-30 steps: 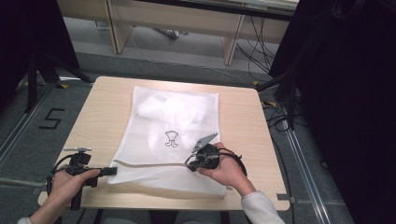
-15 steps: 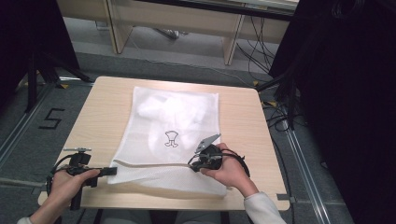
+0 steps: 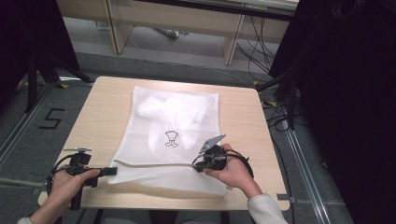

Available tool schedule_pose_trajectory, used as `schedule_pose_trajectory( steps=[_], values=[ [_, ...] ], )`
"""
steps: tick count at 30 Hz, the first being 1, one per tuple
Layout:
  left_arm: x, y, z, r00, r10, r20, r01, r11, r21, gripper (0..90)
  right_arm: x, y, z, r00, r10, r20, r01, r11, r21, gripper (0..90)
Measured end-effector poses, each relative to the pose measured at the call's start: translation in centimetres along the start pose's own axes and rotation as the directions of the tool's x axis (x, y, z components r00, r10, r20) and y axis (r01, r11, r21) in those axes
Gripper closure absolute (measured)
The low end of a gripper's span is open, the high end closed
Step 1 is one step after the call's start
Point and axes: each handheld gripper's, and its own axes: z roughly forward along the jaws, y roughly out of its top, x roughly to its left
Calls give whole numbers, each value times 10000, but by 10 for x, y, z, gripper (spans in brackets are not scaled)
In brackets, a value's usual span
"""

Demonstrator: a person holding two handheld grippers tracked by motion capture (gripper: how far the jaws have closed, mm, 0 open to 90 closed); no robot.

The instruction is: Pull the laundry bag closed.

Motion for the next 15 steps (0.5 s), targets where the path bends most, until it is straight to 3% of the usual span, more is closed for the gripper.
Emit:
schedule_pose_trajectory(
  steps=[10, 11, 12, 13, 15],
  values=[
    [1, 0, 0, 10000, 11, 56, -11, 10000, 51, 859, -1, -1, -2, 9998, -188, 8, 188, 9998, 4, 828],
    [3, 0, -1, 9999, -26, 110, 25, 10000, 73, 859, 0, -1, -3, 10000, -32, 85, 30, 9999, 168, 828],
    [2, 0, 0, 9999, -111, 53, 111, 9999, -16, 859, -2, -2, -2, 9999, -106, 65, 106, 9999, -52, 828],
    [2, 0, 0, 10000, -18, 63, 18, 10000, 27, 859, -2, -3, -4, 9999, 106, -82, -106, 9999, 43, 828],
    [2, 1, 0, 9998, -31, 178, 29, 9999, 112, 859, -2, -4, -4, 10000, -57, 1, 57, 10000, -38, 828]
  ],
)
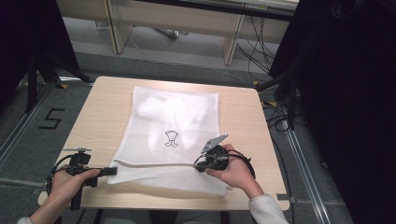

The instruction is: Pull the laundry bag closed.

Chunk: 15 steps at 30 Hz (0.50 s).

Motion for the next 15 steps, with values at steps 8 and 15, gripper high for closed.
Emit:
schedule_pose_trajectory(
  steps=[8, 15],
  values=[
    [0, 0, 0, 10000, 28, -95, -28, 10000, -4, 859, -1, -4, -2, 9999, 115, -27, -115, 9999, -53, 828],
    [1, 0, 0, 10000, 53, -42, -52, 10000, 58, 859, -3, -10, -6, 9994, 349, 39, -349, 9994, 66, 828]
  ],
)
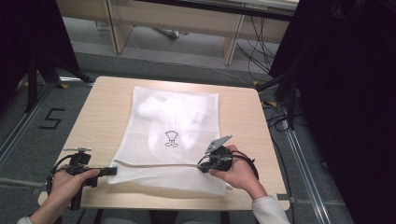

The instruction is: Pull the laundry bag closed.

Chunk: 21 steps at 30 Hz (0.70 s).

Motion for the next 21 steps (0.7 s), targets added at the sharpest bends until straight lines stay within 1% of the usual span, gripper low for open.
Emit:
schedule_pose_trajectory(
  steps=[1, 2, 3, 4, 5, 6, 7, 8, 9, 10, 11, 12, 13, 14, 16, 17, 18, 19, 20, 21],
  values=[
    [0, 0, 0, 10000, -66, -49, 66, 9999, -83, 859, 0, -1, -1, 9999, -11, 126, 10, 10000, 98, 828],
    [-1, -1, 1, 9999, -92, -90, 90, 9998, -170, 859, 0, -3, -1, 9999, 144, 18, -144, 9999, -3, 828],
    [-1, -1, 0, 9999, -52, -131, 50, 9999, -146, 859, 0, -3, -1, 9999, 144, 18, -144, 9999, -3, 828],
    [-1, -1, 1, 9999, -64, -103, 63, 9999, -149, 859, -2, -4, -3, 9999, 21, 162, -22, 10000, 30, 828],
    [-1, -1, 1, 9999, -69, -94, 67, 9999, -153, 859, -2, -4, -3, 9999, 21, 162, -22, 10000, 30, 828],
    [0, 0, 0, 10000, -34, 58, 34, 10000, -1, 859, -3, -4, -3, 9999, -129, 79, 129, 9999, -52, 828],
    [0, 0, 0, 10000, -22, 45, 22, 10000, -4, 859, -2, -5, -3, 10000, -59, 40, 59, 10000, -42, 828],
    [0, 0, 0, 10000, -20, 19, 20, 10000, -8, 859, -3, -5, -3, 9999, -102, -32, 102, 9999, -34, 828],
    [0, 0, 0, 10000, -69, -29, 68, 9999, -78, 858, -3, -5, -3, 9999, -103, -7, 103, 9999, 24, 828],
    [-1, -1, 1, 9999, -100, -67, 99, 9998, -173, 859, -3, -5, -4, 10000, -78, 37, 78, 10000, -36, 828],
    [-1, -1, 1, 9999, -92, -73, 91, 9999, -141, 859, -4, -6, -5, 10000, -16, 41, 17, 10000, -36, 828],
    [0, 0, 0, 10000, 6, 18, -6, 10000, 12, 859, -4, -6, -5, 10000, -20, 22, 20, 10000, -29, 828],
    [0, 0, 0, 10000, -59, -7, 59, 10000, -52, 859, -4, -6, -5, 10000, -19, -58, 19, 10000, 47, 828],
    [-1, -1, 1, 9999, -105, -70, 104, 9998, -152, 859, -4, -6, -6, 10000, 31, 40, -32, 10000, 56, 828],
    [-1, -1, 0, 9999, -71, -107, 69, 9999, -148, 859, -5, -7, -6, 10000, -20, 77, 20, 10000, -42, 828],
    [-1, -1, 0, 9999, -87, -83, 86, 9999, -150, 859, -5, -7, -7, 9999, -32, 114, 32, 10000, -4, 828],
    [-1, -1, 1, 9999, -96, -74, 94, 9998, -155, 858, -6, -8, -7, 10000, -32, 56, 32, 10000, -11, 828],
    [0, 0, 0, 10000, -50, 57, 50, 10000, -12, 859, -5, -8, -8, 10000, 89, 3, -89, 10000, -11, 828],
    [0, 0, 0, 10000, -53, 58, 53, 10000, -14, 859, -5, -8, -8, 9999, 133, -17, -133, 9999, 34, 828],
    [0, 0, 0, 10000, -57, 65, 57, 10000, -16, 859, -5, -8, -9, 9999, 124, 97, -124, 9999, -14, 828]
  ],
)
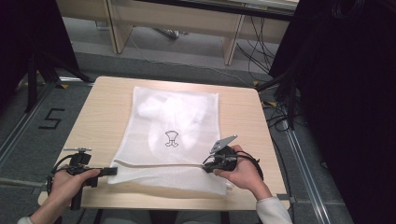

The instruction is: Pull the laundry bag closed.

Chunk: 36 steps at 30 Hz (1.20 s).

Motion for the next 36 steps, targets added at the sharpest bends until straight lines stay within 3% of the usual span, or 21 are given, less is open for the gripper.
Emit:
schedule_pose_trajectory(
  steps=[3, 5, 8, 24, 26, 28, 30, 36],
  values=[
    [0, -1, 0, 9999, -51, -110, 50, 9999, -152, 859, 0, 0, -1, 10000, -12, 44, 11, 10000, 86, 828],
    [-1, -1, 1, 9999, -47, -115, 45, 9999, -134, 858, -3, -1, 0, 9998, -170, -76, 170, 9999, 22, 828],
    [-1, 0, 1, 10000, -58, -4, 58, 10000, -68, 858, -3, -3, -2, 10000, 62, -12, -62, 10000, -9, 828],
    [-1, 0, 1, 9999, -92, -48, 92, 9999, -51, 859, -4, -3, -3, 9998, -128, -153, 128, 9999, 2, 828],
    [0, 0, 0, 9997, -52, -245, 50, 10000, -68, 860, -3, -3, -4, 10000, -66, 59, 64, 9997, 233, 828],
    [1, 0, 0, 9999, -150, -7, 150, 9999, -40, 860, -5, -5, -6, 9999, 137, 12, -137, 9998, 154, 828],
    [-1, 0, 1, 9999, -91, -77, 91, 10000, -4, 860, -4, -7, -7, 9993, 365, 42, -366, 9992, 164, 828],
    [0, -1, 0, 9998, -52, -206, 52, 10000, -5, 860, -5, -8, -9, 9994, 346, 92, -348, 9991, 259, 828]
  ],
)
